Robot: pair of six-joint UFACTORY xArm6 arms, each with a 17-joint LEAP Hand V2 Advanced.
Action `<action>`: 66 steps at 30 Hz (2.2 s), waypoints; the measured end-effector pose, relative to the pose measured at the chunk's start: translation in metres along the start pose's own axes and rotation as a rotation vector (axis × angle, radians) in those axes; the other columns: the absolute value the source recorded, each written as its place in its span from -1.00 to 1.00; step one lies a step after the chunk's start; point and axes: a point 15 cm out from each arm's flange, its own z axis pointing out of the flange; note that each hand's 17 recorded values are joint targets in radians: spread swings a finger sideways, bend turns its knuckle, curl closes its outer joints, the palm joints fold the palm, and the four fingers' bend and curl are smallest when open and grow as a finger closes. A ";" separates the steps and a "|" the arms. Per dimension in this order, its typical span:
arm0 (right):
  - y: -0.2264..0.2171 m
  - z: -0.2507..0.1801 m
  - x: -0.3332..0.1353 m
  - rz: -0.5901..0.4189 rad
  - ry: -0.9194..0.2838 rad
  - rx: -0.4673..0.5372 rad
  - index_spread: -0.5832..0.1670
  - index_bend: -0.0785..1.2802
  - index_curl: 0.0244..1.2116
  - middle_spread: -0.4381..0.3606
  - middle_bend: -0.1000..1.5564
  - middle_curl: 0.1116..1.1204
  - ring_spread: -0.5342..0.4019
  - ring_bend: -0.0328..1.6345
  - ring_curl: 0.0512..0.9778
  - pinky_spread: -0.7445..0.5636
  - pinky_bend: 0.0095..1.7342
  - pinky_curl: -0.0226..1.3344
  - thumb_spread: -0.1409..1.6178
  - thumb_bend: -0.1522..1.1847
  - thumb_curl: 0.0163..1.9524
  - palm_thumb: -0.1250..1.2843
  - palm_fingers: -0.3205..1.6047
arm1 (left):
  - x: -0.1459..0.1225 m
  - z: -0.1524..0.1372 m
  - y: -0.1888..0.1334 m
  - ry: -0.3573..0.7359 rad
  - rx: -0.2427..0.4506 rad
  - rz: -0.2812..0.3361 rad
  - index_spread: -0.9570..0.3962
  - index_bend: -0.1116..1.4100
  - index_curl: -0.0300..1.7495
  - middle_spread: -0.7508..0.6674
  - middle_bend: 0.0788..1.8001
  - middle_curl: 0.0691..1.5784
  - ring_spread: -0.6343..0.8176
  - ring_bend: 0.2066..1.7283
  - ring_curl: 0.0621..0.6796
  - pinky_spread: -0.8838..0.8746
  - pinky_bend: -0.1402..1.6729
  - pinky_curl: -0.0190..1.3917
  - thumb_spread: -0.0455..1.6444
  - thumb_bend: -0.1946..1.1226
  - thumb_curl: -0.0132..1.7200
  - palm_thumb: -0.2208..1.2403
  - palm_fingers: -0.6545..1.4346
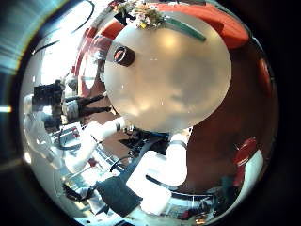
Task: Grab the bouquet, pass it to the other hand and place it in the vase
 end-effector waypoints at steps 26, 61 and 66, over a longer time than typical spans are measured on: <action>-0.100 0.036 0.034 0.057 -0.120 0.114 -0.18 -0.74 -0.69 -0.20 -0.39 -0.42 -0.15 0.04 -0.34 0.44 -0.37 -0.52 0.42 -0.77 -0.73 -0.53 -0.27 | 0.014 0.021 0.024 -0.066 -0.144 0.153 0.41 -0.61 -0.60 0.72 -0.88 -0.70 0.67 -0.70 -0.51 0.63 -0.63 -0.53 0.28 -0.72 -0.69 -0.65 -0.35; -0.353 0.182 0.046 0.221 -0.172 0.159 -0.09 -0.46 -0.38 -0.03 -0.24 -0.26 -0.05 0.19 -0.18 0.21 -0.09 -0.63 0.41 -0.81 -0.61 -0.18 -0.27 | 0.006 0.045 0.011 -0.085 -0.174 0.234 0.46 -0.64 -0.61 0.74 -0.87 -0.68 0.69 -0.67 -0.50 0.63 -0.62 -0.52 0.39 -0.73 -0.66 -0.49 -0.37; -0.356 0.191 0.050 0.231 -0.172 0.159 -0.10 -0.47 -0.36 -0.02 -0.24 -0.26 -0.03 0.19 -0.20 0.25 -0.10 -0.66 0.41 -0.81 -0.61 -0.19 -0.25 | 0.005 0.047 0.011 -0.084 -0.179 0.234 0.46 -0.64 -0.62 0.74 -0.87 -0.68 0.70 -0.67 -0.50 0.63 -0.62 -0.51 0.40 -0.73 -0.67 -0.48 -0.37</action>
